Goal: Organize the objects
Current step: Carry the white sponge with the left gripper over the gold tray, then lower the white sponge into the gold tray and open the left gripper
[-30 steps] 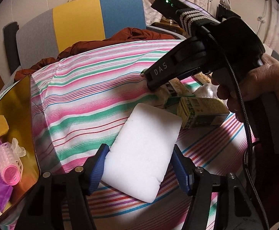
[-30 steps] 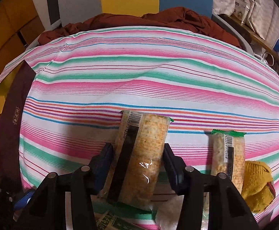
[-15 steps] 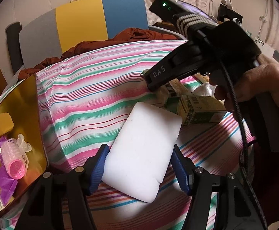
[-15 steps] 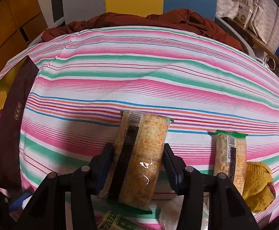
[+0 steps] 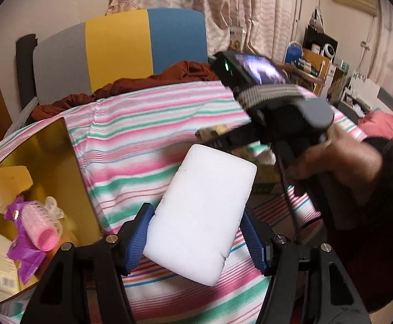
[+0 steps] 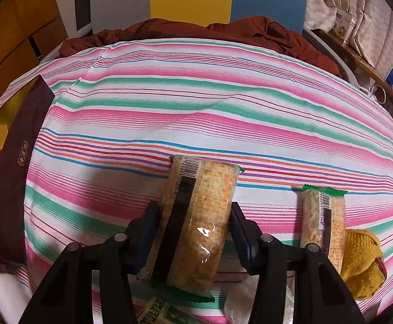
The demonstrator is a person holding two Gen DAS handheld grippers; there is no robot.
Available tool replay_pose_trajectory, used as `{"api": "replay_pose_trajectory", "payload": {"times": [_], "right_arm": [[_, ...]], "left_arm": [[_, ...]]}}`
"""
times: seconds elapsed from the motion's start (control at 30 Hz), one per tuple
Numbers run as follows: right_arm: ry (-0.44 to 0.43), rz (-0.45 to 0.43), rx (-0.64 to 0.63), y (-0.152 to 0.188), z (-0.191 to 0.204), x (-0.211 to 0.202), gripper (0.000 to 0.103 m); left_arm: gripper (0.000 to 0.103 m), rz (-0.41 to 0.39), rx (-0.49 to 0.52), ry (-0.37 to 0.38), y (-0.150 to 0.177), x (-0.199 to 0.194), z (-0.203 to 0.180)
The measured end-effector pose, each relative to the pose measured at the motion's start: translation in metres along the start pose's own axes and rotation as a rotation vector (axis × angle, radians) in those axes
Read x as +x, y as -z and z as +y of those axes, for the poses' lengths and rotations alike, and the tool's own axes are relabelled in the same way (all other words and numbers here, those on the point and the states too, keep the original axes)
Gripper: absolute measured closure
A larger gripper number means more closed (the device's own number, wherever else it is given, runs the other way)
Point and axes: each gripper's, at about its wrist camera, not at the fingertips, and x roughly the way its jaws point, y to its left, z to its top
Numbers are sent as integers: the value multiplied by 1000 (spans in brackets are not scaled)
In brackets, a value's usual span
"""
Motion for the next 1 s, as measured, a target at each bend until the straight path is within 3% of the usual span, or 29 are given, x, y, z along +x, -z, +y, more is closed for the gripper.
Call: {"api": "replay_pose_trajectory", "payload": {"times": [0.13,0.27,0.43,0.57,0.7,0.9,1.0], "right_arm": [[5,-3,-6,0,1,1,51],[11,-5,-13,0,3,1,51],[21,-7,-22,0,5,1,51],[23,-7,-23,0,5,2,51],[20,-6,-20,-1,5,3,51],[23,-7,-26,0,7,2,51],[25,-8,-26,-1,7,3,51]], "left_arm": [[38,-44,-70,15,-11,-26,21],[38,-101,-146,-24,-21,-52,54],[37,-145,-287,-158,-28,-70,122],[37,-74,-439,-266,-23,-56,186],[37,-9,-486,-328,-18,-33,215],[33,48,-499,-432,-9,-12,235],[29,44,-503,-449,-3,-16,232]]}}
